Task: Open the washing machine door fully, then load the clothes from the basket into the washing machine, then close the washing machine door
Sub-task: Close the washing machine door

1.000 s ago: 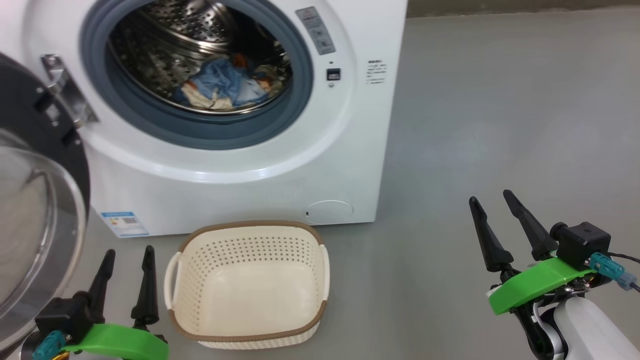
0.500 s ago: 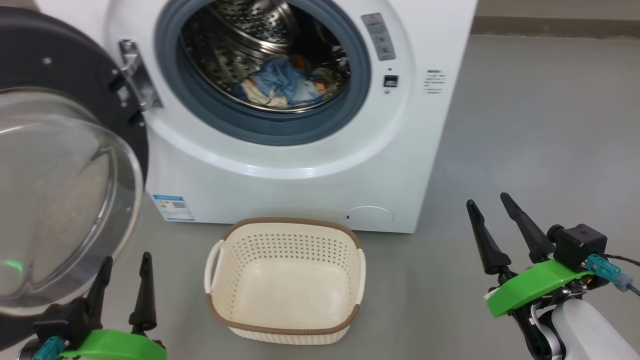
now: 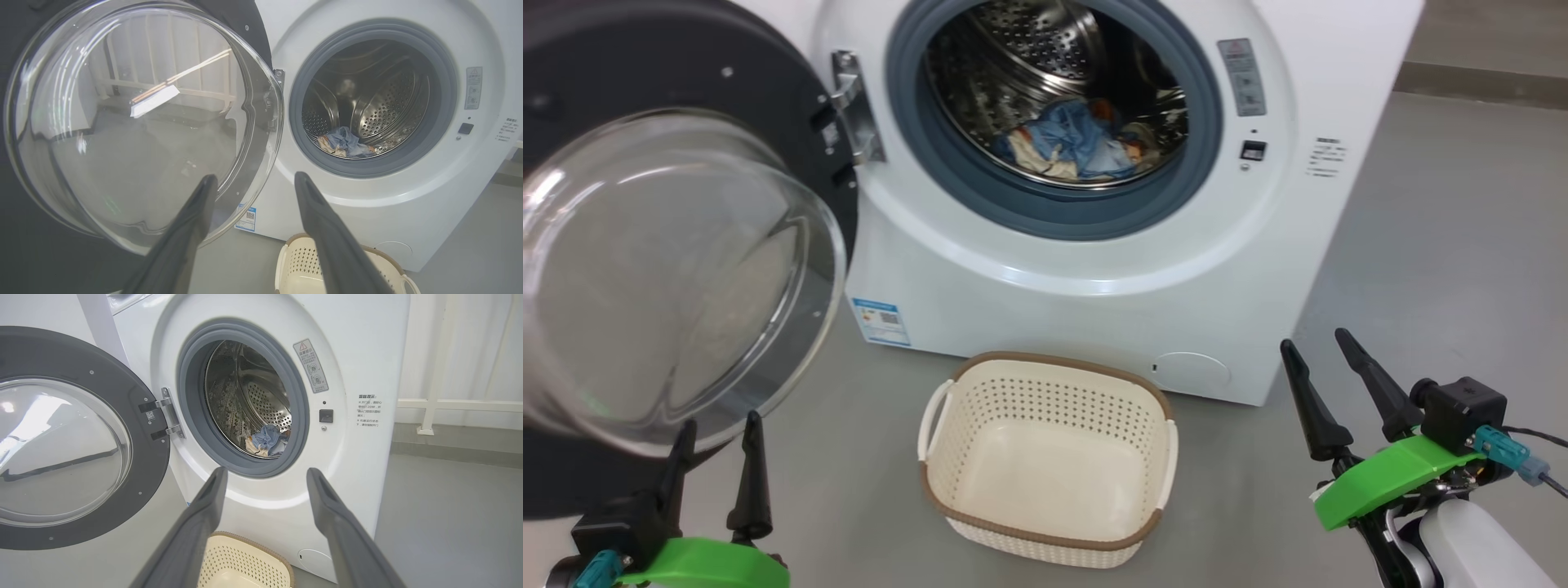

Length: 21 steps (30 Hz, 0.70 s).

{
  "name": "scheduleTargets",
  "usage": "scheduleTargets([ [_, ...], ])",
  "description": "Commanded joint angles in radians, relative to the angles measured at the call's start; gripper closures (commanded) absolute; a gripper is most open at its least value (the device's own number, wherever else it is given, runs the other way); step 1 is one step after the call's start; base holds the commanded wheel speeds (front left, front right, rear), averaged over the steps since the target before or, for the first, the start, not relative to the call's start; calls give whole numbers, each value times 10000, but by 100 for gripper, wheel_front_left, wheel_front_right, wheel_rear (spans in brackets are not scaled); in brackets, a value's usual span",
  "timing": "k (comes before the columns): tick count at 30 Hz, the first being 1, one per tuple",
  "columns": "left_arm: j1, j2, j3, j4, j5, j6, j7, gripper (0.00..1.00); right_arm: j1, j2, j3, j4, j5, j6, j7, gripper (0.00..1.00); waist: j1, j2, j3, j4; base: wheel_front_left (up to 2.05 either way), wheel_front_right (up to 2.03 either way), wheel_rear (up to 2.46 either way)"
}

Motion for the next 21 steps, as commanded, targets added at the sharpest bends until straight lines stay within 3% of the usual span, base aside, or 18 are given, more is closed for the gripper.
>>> scheduleTargets([
  [1,-99,287,360,-316,-34,110,-129,0,-37,-71,196,-206,109,44,-80,0,1,0,-8,299,0,0,0],
  [21,-22,292,352,-440,101,546,-161,0,-106,-59,346,-169,127,44,-80,0,1,0,87,1807,0,0,0],
])
